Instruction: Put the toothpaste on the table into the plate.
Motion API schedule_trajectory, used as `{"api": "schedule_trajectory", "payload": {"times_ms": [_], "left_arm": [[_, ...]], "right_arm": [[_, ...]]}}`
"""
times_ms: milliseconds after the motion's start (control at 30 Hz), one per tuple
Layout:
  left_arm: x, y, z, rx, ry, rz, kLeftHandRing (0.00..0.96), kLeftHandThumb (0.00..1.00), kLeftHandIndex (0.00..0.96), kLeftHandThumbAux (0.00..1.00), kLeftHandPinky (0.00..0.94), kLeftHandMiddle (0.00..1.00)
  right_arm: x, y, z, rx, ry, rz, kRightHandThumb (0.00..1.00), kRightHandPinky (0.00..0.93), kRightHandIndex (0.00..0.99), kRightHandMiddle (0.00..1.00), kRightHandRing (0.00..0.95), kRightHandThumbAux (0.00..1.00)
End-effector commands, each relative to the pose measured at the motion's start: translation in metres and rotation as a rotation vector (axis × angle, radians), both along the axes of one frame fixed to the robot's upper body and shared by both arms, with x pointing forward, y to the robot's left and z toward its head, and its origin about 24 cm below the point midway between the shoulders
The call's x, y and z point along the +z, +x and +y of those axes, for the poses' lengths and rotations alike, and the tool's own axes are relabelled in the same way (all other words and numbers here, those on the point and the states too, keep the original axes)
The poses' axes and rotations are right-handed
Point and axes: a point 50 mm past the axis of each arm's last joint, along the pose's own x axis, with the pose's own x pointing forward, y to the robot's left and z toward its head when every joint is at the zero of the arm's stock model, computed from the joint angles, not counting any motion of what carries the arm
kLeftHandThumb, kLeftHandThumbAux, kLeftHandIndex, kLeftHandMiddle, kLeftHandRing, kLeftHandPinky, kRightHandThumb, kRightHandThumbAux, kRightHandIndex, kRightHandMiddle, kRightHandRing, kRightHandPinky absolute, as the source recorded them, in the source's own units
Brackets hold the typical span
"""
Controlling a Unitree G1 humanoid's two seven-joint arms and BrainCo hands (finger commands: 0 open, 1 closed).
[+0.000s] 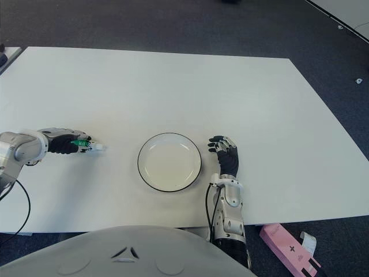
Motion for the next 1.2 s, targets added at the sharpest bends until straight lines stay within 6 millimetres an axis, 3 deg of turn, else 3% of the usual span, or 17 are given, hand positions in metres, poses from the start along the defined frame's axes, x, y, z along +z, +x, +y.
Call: {"api": "schedule_trajectory", "payload": {"times_ms": [33, 400, 767, 1200], "left_arm": [[-0.006, -0.009, 0.004, -0.017, 0.005, 0.057, 0.0, 0.537, 0.0, 0.125, 0.009, 0.0], [-0.033, -0.015, 0.002, -0.101, 0.044, 0.049, 0.0, 0.501, 0.0, 0.135, 0.028, 0.0], [-0.07, -0.017, 0.003, -0.103, 0.091, -0.077, 0.0, 0.46, 0.0, 0.155, 0.006, 0.0], [-0.088, -0.022, -0.005, -0.122, 0.11, -0.162, 0.0, 0.478, 0.0, 0.16, 0.0, 0.0]], "right_arm": [[-0.013, -0.01, 0.004, -0.012, 0.031, 0.083, 0.708, 0.506, 0.428, 0.495, 0.497, 0.722], [-0.013, -0.014, 0.005, -0.014, 0.03, 0.086, 0.708, 0.502, 0.429, 0.493, 0.494, 0.722], [-0.013, -0.017, 0.002, -0.032, 0.02, 0.102, 0.706, 0.507, 0.429, 0.501, 0.495, 0.72], [-0.012, -0.021, 0.001, -0.04, 0.023, 0.108, 0.707, 0.507, 0.429, 0.502, 0.495, 0.72]]}}
